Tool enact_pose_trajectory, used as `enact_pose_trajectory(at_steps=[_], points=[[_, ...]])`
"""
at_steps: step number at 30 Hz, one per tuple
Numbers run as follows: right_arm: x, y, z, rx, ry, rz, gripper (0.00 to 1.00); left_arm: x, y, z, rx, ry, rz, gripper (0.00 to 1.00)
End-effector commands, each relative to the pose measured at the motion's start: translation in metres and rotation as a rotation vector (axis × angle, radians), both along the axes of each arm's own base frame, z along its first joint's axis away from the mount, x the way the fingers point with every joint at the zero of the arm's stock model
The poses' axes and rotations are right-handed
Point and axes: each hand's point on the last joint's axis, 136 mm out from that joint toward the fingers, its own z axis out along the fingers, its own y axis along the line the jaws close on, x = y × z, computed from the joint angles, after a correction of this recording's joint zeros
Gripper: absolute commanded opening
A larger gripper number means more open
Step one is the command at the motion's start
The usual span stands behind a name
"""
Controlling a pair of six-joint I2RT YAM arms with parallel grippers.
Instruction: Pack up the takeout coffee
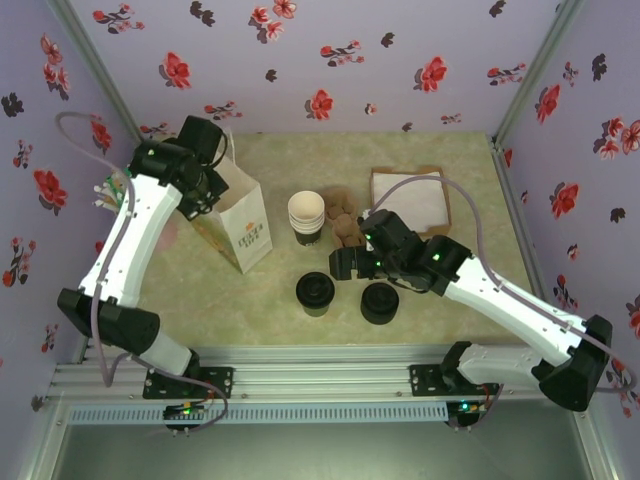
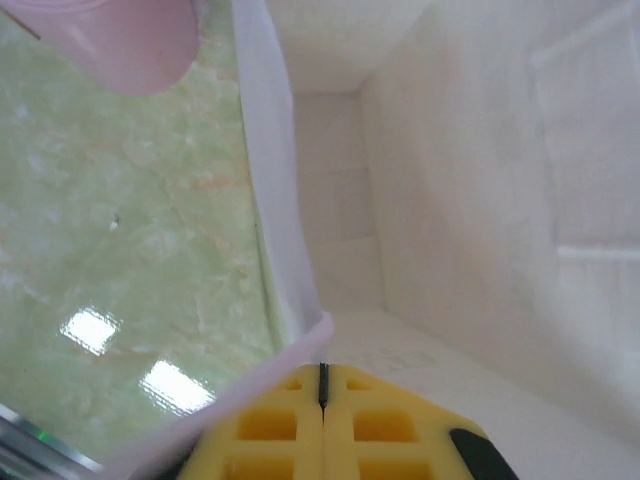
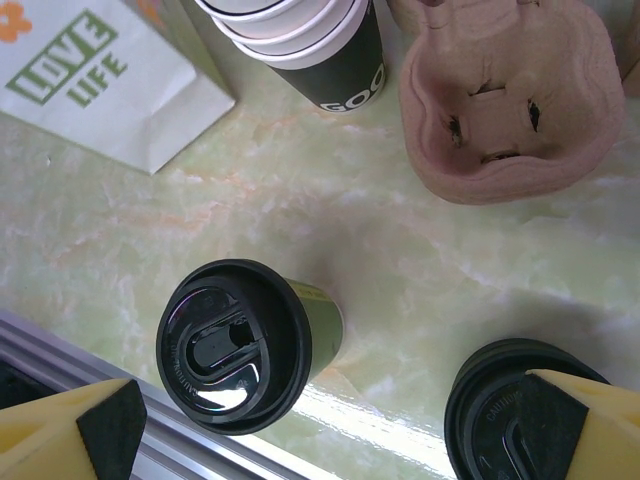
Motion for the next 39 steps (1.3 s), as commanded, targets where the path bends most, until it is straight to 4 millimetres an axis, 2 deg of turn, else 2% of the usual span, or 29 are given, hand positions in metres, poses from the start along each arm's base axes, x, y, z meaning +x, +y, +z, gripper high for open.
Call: enact_pose_trajectory(at_steps=[1, 13, 21, 26, 33, 39], points=[[-0.001, -0.004, 0.003, 0.009, -0.013, -0.022, 0.97, -0.02, -0.004, 0.005, -0.039, 0.004, 0.016, 0.0], [-0.002, -0.006, 0.002, 0.015, -0.015, -0.026, 0.97, -0.047, -0.042, -0.009, -0.114, 0.006, -0.045, 0.0], [-0.003, -0.007, 0.001, 0.015, -0.016, -0.026, 0.97, -0.059, -0.064, -0.005, -0.148, -0.018, -0.106, 0.0], [-0.004, -0.008, -0.002, 0.014, -0.014, -0.026, 0.97, -0.065, -0.072, 0.0, -0.155, -0.029, -0.133, 0.0], [-0.005, -0.009, -0.003, 0.013, -0.013, -0.026, 0.97, -0.073, -0.077, -0.01, -0.144, -0.001, -0.159, 0.0], [-0.004, -0.008, -0.003, 0.01, -0.011, -0.027, 0.97, -0.08, -0.077, -0.007, -0.149, -0.014, -0.172, 0.0]])
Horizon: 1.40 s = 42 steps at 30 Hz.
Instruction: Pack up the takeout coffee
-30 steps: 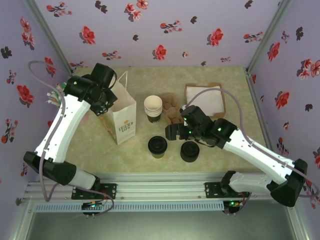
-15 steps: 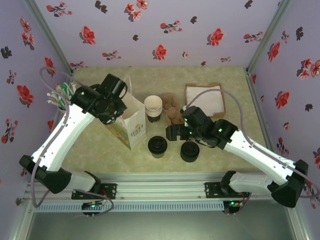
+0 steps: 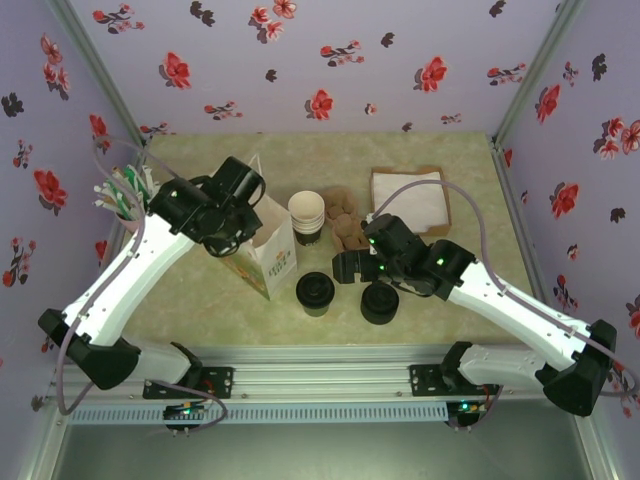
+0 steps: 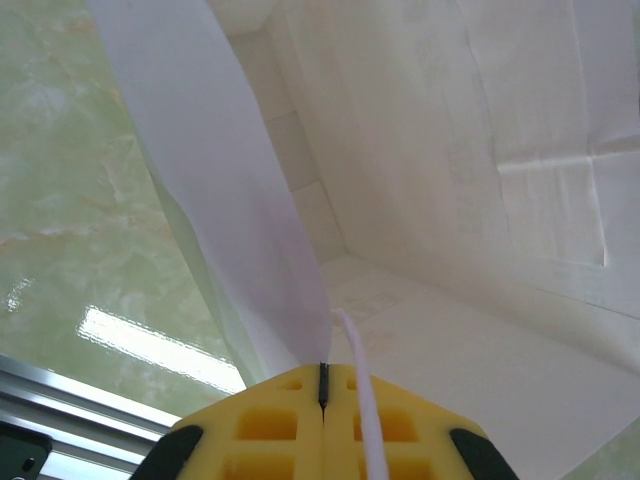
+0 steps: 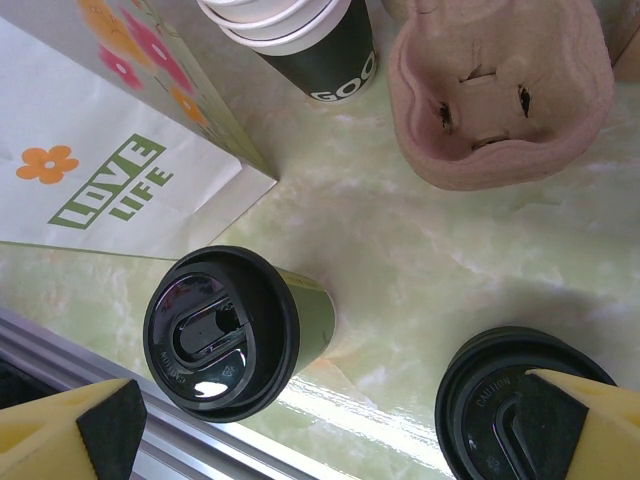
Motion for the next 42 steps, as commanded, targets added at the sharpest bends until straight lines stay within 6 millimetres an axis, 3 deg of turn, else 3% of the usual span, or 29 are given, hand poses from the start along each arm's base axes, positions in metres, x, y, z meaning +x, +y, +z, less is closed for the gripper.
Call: enact_pose_trajectory(at_steps=[1, 11, 18, 21, 23, 24, 25, 26, 29, 35, 39, 42], points=[[0.002, -0.001, 0.003, 0.01, -0.017, -0.021, 0.97, -0.009, 0.006, 0.003, -0.014, -0.007, 0.017, 0.0], [0.007, 0.008, -0.001, 0.001, -0.005, -0.011, 0.97, -0.016, 0.01, 0.002, -0.014, -0.014, 0.001, 0.0], [0.01, 0.009, 0.0, -0.029, -0.007, -0.005, 0.98, -0.017, 0.01, 0.013, -0.009, -0.067, -0.074, 0.39], [0.011, 0.007, 0.004, -0.051, -0.012, 0.003, 0.99, -0.017, 0.019, 0.028, 0.008, -0.138, -0.091, 0.59], [0.013, 0.006, 0.007, -0.067, -0.016, 0.009, 0.99, -0.017, 0.028, 0.04, 0.036, -0.19, -0.106, 0.78], [0.016, 0.004, 0.009, -0.08, -0.018, 0.003, 0.99, -0.017, 0.031, 0.048, 0.046, -0.227, -0.127, 0.83], [0.019, 0.001, 0.011, -0.099, -0.022, -0.013, 0.99, -0.018, 0.034, 0.056, 0.056, -0.263, -0.147, 0.95], [0.023, -0.003, 0.014, -0.117, -0.029, -0.035, 0.99, -0.018, 0.036, 0.063, 0.06, -0.297, -0.175, 0.99], [0.041, -0.027, 0.022, -0.225, -0.06, -0.192, 0.99, -0.022, 0.041, 0.082, 0.073, -0.409, -0.257, 0.99], [0.078, -0.042, 0.02, -0.396, -0.098, -0.194, 0.99, -0.036, 0.048, 0.105, 0.089, -0.574, -0.393, 0.99], [0.101, -0.035, 0.004, -0.428, -0.052, -0.121, 0.98, -0.036, 0.048, 0.114, 0.146, -0.587, -0.456, 0.99], [0.116, -0.027, -0.004, -0.397, -0.02, -0.091, 0.92, -0.032, 0.047, 0.118, 0.185, -0.581, -0.486, 0.99]])
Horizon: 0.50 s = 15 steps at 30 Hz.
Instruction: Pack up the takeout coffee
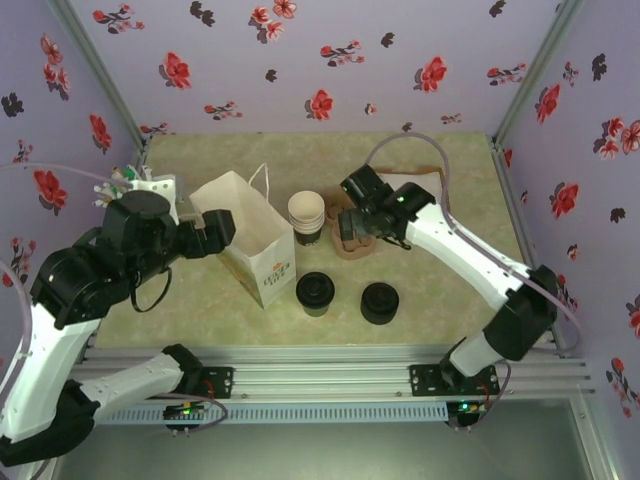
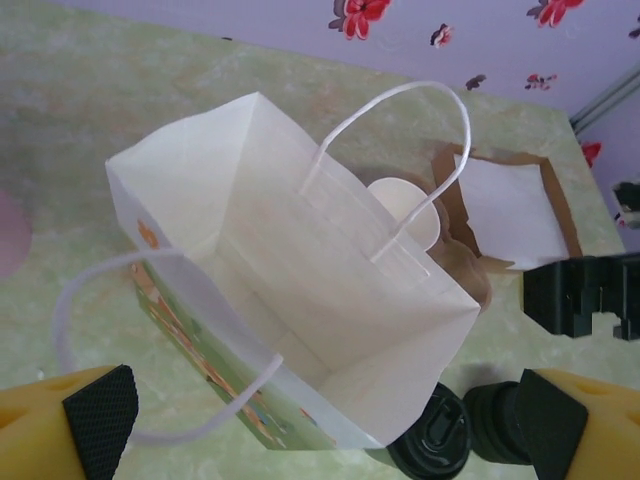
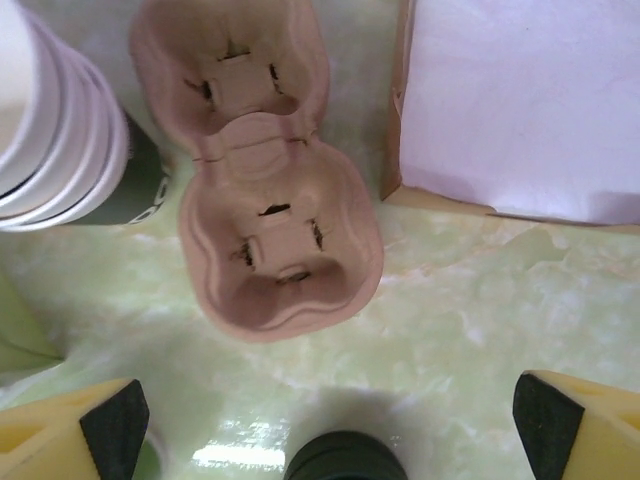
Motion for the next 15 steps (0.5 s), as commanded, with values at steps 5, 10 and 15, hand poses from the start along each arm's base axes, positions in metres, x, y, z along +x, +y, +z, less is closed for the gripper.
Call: enact_pose_trajectory(at_steps=[5, 10, 15], points=[[0.029, 0.022, -0.004, 0.063, 0.05, 0.12, 0.75, 0.013, -0.007, 0.004, 0.119, -0.037, -0.059, 0.99], [0.052, 0.028, -0.023, 0.07, 0.114, 0.146, 0.65, 0.016, -0.012, -0.001, 0.111, -0.026, -0.068, 0.99], [0.068, 0.039, -0.043, 0.103, 0.169, 0.181, 0.65, 0.017, -0.015, -0.013, 0.091, 0.013, -0.069, 0.99]])
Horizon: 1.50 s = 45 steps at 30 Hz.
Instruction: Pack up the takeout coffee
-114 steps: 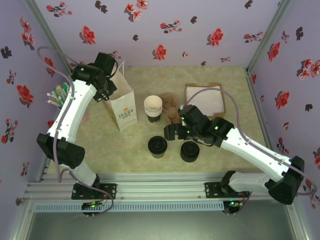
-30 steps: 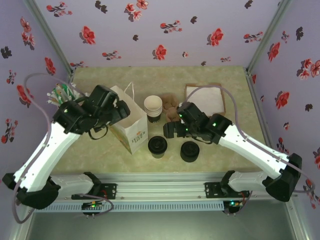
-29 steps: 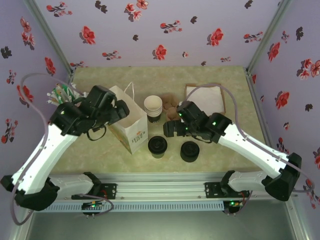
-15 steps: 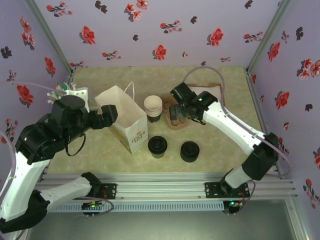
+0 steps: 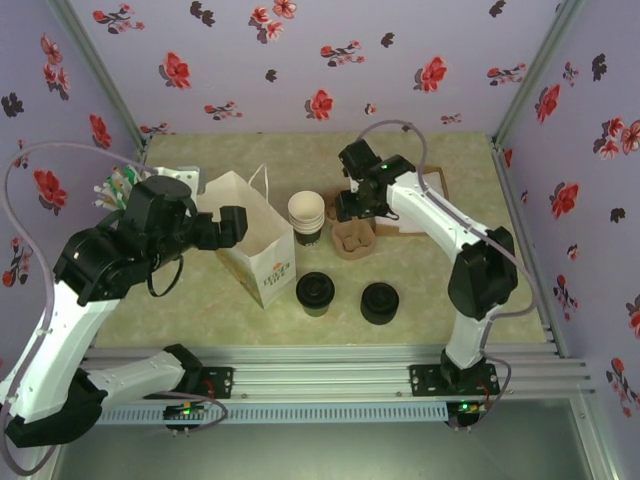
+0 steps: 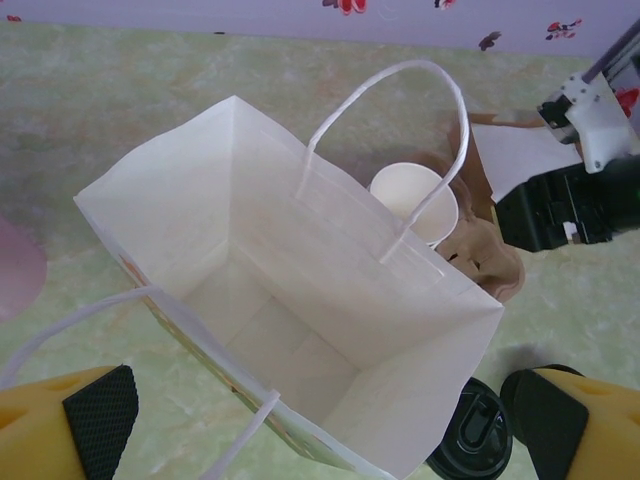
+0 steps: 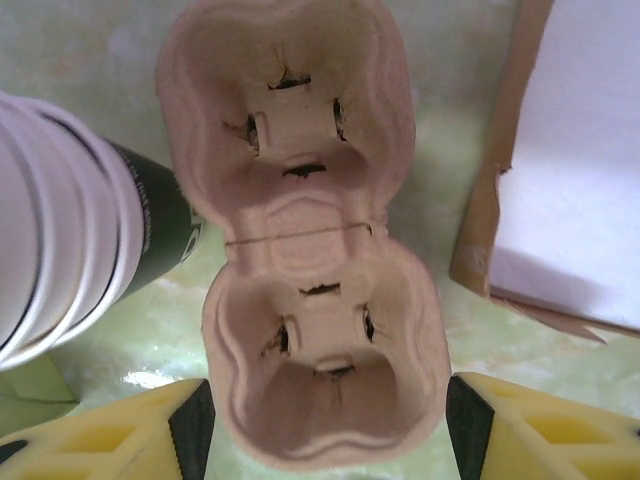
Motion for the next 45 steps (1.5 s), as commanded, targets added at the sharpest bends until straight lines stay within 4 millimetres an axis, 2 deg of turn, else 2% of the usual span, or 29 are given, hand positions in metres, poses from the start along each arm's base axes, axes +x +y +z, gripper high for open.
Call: enact_pose_trajectory(at_steps=[1, 10, 25, 34, 45], points=[[0.008, 0.011, -0.008, 0.026, 0.034, 0.06, 0.64, 0.002, -0.003, -0.006, -0.018, 0.012, -0.01, 1.0], [0.026, 0.018, -0.04, -0.019, 0.091, 0.059, 0.54, 0.002, -0.004, -0.023, -0.054, 0.061, -0.005, 0.99], [0.031, 0.023, -0.057, -0.031, 0.129, 0.055, 0.48, 0.005, -0.001, -0.023, -0.073, 0.07, 0.007, 0.99], [0.031, 0.021, -0.069, -0.059, 0.153, 0.055, 0.48, 0.006, -0.001, -0.023, -0.08, 0.072, 0.007, 0.99], [0.031, 0.021, -0.075, -0.071, 0.164, 0.057, 0.48, 0.008, -0.002, -0.023, -0.086, 0.075, 0.007, 0.99]])
